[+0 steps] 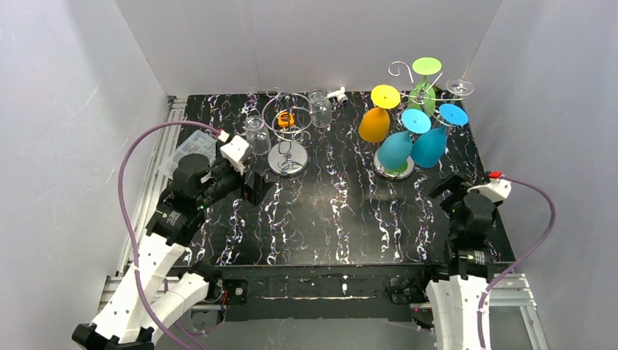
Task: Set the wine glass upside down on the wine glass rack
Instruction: Turn the wine glass upside down at the wine rack, then reset both arms
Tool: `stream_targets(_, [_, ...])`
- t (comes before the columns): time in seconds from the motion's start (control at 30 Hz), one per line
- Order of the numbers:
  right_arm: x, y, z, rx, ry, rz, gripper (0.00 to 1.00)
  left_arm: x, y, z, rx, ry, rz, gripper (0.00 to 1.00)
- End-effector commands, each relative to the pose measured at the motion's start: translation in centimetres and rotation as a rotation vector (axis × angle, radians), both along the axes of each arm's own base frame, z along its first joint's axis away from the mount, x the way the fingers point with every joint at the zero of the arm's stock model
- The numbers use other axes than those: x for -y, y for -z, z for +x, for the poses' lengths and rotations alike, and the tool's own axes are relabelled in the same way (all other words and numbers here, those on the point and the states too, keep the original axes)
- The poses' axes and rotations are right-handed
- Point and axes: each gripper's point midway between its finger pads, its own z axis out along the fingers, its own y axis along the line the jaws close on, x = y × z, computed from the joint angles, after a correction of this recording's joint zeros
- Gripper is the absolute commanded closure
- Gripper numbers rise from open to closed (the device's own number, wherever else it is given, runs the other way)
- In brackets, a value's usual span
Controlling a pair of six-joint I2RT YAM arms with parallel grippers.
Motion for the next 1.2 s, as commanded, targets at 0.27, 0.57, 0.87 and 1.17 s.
stream_targets(0.27, [6.1, 3.5, 3.4, 0.025, 0.333, -0.070, 0.02, -7.0, 9.8, 2.9, -0.263, -0.311, 0.069, 0.02])
stream_targets(0.57, [6.8, 8.4, 4.6, -0.099, 0.328, -0.145, 0.02, -13.0, 12.7, 6.6, -0.279, -0.494, -0.047, 0.02])
stream_targets(0.87, [4.9, 9.0, 8.1, 0.012, 0.177, -0.171, 0.02, -15.3, 14.7, 10.5, -0.254, -0.559, -0.154, 0.02])
stream_targets(1.17, [3.1, 10.4, 9.4, 0.075, 0.041, -0.227, 0.02, -15.8, 18.0, 13.6, -0.222, -0.574, -0.192, 0.02])
